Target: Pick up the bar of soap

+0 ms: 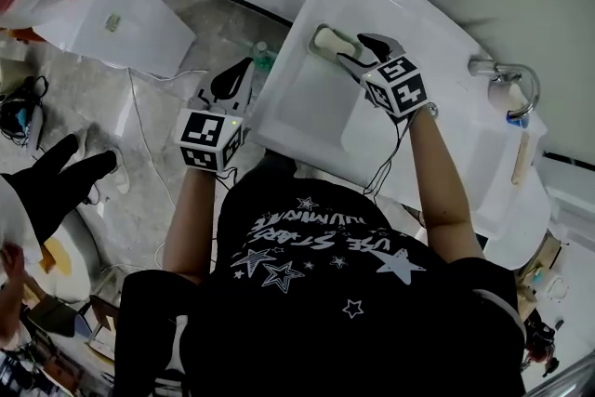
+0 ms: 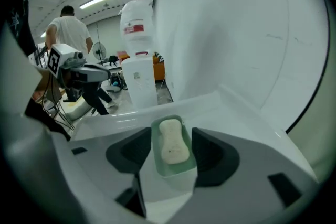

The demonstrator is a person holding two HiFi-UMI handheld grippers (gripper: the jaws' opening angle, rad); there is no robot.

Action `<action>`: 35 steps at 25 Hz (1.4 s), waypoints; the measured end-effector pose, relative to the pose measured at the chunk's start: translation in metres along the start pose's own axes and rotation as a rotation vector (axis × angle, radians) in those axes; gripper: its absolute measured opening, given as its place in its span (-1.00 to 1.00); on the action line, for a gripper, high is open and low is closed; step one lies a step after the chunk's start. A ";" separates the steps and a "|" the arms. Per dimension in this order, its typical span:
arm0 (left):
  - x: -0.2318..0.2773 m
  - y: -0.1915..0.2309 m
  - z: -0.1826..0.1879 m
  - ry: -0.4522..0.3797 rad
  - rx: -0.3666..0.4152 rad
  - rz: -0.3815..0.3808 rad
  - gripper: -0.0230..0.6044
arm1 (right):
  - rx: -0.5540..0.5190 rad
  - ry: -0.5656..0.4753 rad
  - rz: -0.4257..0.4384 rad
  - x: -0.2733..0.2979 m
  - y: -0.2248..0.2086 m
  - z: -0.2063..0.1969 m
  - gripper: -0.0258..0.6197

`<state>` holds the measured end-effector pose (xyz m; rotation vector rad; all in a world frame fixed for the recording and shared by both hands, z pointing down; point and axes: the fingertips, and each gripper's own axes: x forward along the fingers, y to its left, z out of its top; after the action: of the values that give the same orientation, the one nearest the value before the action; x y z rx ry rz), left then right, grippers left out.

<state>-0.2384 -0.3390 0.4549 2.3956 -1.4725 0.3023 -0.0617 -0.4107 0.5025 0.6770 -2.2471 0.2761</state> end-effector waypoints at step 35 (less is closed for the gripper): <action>0.038 0.029 -0.020 0.090 -0.043 -0.050 -0.89 | -0.344 0.505 0.013 0.073 0.006 -0.025 -0.30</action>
<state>-0.2476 -0.3754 0.4908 2.3491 -1.3636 0.3575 -0.0912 -0.4236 0.5727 0.3584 -1.7550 0.0512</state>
